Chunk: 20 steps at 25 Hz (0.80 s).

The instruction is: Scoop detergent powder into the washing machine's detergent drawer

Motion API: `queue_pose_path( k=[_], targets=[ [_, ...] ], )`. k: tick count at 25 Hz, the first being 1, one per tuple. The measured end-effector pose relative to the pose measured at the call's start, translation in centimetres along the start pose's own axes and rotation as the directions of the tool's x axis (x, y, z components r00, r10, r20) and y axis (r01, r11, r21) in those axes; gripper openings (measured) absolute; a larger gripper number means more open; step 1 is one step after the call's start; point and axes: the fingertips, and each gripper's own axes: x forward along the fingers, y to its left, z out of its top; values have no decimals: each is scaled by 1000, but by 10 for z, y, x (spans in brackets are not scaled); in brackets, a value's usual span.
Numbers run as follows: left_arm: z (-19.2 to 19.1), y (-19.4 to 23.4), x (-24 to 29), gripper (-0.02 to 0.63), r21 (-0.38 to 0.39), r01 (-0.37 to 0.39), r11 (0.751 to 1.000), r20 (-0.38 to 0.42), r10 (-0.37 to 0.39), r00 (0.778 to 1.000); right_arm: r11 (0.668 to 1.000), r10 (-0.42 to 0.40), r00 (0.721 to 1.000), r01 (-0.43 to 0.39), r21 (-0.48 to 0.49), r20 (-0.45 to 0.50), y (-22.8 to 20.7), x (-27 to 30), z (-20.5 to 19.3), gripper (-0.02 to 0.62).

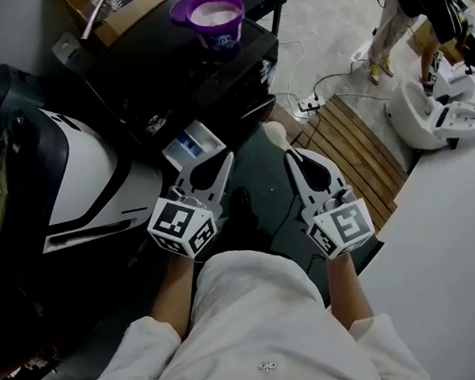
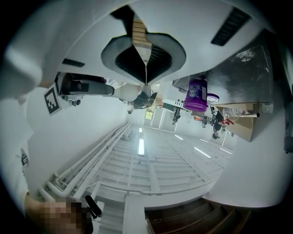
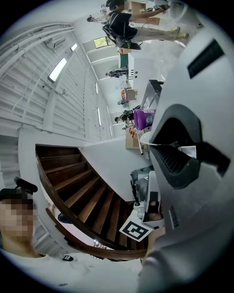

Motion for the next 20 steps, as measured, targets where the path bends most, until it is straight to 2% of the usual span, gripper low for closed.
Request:
queue_pose_path(
  k=[20],
  targets=[
    [46, 102, 64, 23, -10, -16, 1000, 28, 16, 999, 999, 12, 1000, -12, -29, -14, -48, 120, 29, 11]
  ],
)
